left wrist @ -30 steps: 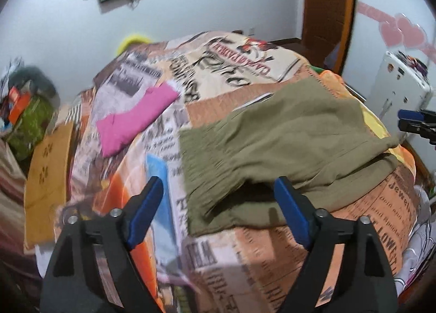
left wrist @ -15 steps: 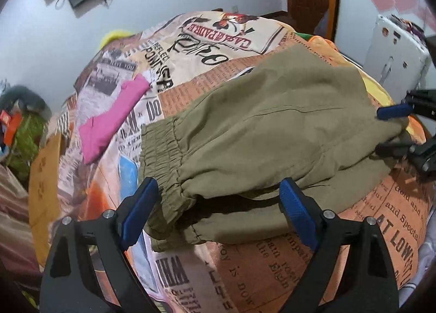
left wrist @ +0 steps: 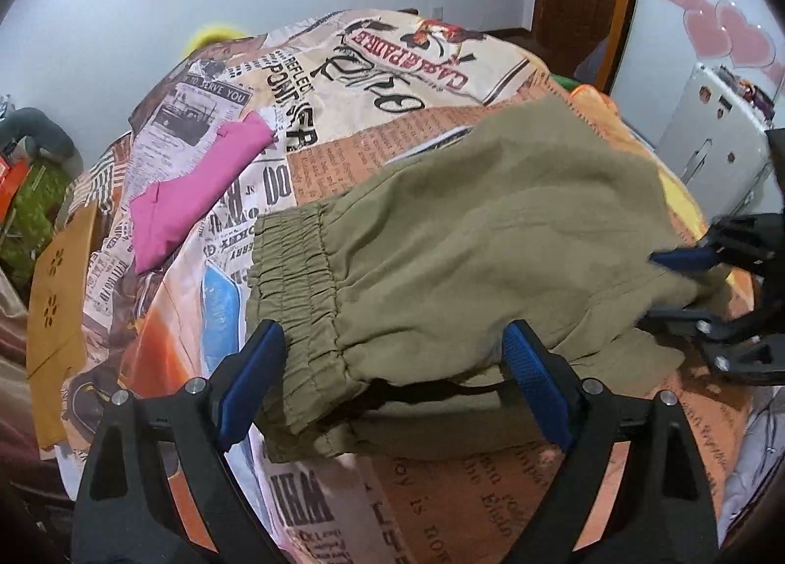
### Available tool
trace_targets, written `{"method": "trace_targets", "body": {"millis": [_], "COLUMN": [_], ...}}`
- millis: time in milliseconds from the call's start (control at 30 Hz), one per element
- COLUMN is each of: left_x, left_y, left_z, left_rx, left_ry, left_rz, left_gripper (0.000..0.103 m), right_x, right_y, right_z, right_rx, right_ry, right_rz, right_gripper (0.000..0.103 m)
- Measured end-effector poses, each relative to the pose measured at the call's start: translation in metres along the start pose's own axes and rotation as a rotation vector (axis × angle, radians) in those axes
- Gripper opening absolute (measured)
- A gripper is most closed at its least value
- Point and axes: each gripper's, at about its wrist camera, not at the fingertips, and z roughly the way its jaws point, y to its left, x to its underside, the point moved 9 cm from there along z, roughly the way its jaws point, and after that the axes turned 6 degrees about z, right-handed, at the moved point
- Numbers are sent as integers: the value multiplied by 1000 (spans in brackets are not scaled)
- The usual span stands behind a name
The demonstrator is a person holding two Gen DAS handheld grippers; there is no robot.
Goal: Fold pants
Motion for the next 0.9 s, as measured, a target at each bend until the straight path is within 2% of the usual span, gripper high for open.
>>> {"method": "trace_targets", "body": {"millis": [33, 100, 233, 467, 567, 600, 667, 700, 767, 833, 900], "left_x": [-1, -4, -9, -6, -3, -2, 0, 2, 4, 8, 11], "left_y": [-1, -6, -21, -36, -30, -27, -22, -19, -16, -15, -14], "left_z": [-3, -12, -24, -5, 5, 6, 5, 3, -4, -11, -17], "left_rx": [8, 21, -15, -55, -112, -111, -110, -113, -93, -51, -26], "left_ry": [-7, -29, -77, -32, -12, -11, -13, -14, -33, -43, -52], "left_rz": [0, 17, 111, 227, 236, 225, 200, 188, 171, 145, 130], "left_gripper": [91, 91, 91, 91, 90, 87, 64, 59, 33, 25, 23], "right_x": [-2, -5, -11, -22, -24, -23, -21, -20, -17, -13, -9], "right_y": [1, 2, 0, -8, -6, -4, -1, -2, 1, 1, 2], "right_z": [1, 1, -8, -32, -41, -42, -45, -46, -47, -48, -47], "right_rx": [-3, -4, -6, -30, -40, -42, -46, -46, -52, -57, -64], "right_ry": [1, -11, -62, -143, -160, -160, -162, -163, -162, -159, -147], "right_rz": [-2, -3, 11, 74, 67, 62, 54, 50, 44, 42, 40], "right_gripper": [32, 26, 10, 6, 6, 6, 6, 6, 6, 6, 6]}}
